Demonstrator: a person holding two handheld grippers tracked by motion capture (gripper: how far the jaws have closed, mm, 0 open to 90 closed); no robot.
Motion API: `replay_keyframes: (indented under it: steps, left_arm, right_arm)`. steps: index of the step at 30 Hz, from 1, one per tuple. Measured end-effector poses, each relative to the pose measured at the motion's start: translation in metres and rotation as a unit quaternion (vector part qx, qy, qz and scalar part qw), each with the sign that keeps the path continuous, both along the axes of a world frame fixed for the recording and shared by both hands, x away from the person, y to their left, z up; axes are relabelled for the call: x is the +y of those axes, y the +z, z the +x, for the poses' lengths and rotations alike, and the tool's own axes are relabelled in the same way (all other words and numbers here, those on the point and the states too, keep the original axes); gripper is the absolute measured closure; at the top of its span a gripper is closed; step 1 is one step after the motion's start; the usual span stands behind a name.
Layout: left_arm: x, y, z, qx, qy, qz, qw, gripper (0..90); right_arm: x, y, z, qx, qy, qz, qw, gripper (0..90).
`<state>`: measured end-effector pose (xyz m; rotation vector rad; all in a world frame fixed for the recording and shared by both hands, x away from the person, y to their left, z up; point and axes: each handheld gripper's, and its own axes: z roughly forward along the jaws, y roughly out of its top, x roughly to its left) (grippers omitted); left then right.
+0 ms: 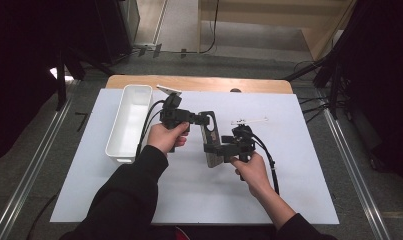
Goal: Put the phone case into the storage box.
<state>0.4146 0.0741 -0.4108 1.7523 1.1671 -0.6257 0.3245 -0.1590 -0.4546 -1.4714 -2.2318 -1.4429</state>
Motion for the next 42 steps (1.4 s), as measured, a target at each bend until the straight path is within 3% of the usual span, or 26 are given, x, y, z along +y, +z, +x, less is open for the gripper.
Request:
replay_keyframes:
  steps: [7, 15, 24, 31, 37, 42]
  left_arm:
    - [0.004, 0.006, -0.002, -0.035, -0.013, 0.002, 0.9993, 79.9]
    - [0.008, 0.012, -0.006, -0.07, -0.036, 0.008, 0.9969, 79.9]
    - [0.01, 0.019, -0.016, -0.112, -0.077, 0.012, 0.9906, 79.8]
    - [0.012, 0.022, -0.023, -0.133, -0.099, 0.009, 0.9861, 79.8]
    - [0.014, 0.022, -0.028, -0.141, -0.109, 0.005, 0.984, 79.8]
    - [0.013, 0.022, -0.033, -0.155, -0.123, 0.017, 0.9801, 79.8]
  right_arm:
    - [-0.012, 0.007, -0.003, -0.01, 0.004, 0.008, 0.9999, 0.0]
    - [-0.025, 0.012, -0.005, -0.019, 0.011, 0.007, 0.9997, 0.0]
    - [-0.029, 0.014, -0.008, -0.032, 0.03, -0.001, 0.999, 0.0]
    - [-0.03, 0.016, -0.008, -0.039, 0.033, -0.007, 0.9987, 0.0]
    - [-0.031, 0.018, -0.009, -0.047, 0.039, -0.008, 0.9981, 0.0]
    - [-0.033, 0.021, -0.01, -0.061, 0.041, -0.002, 0.9973, 0.0]
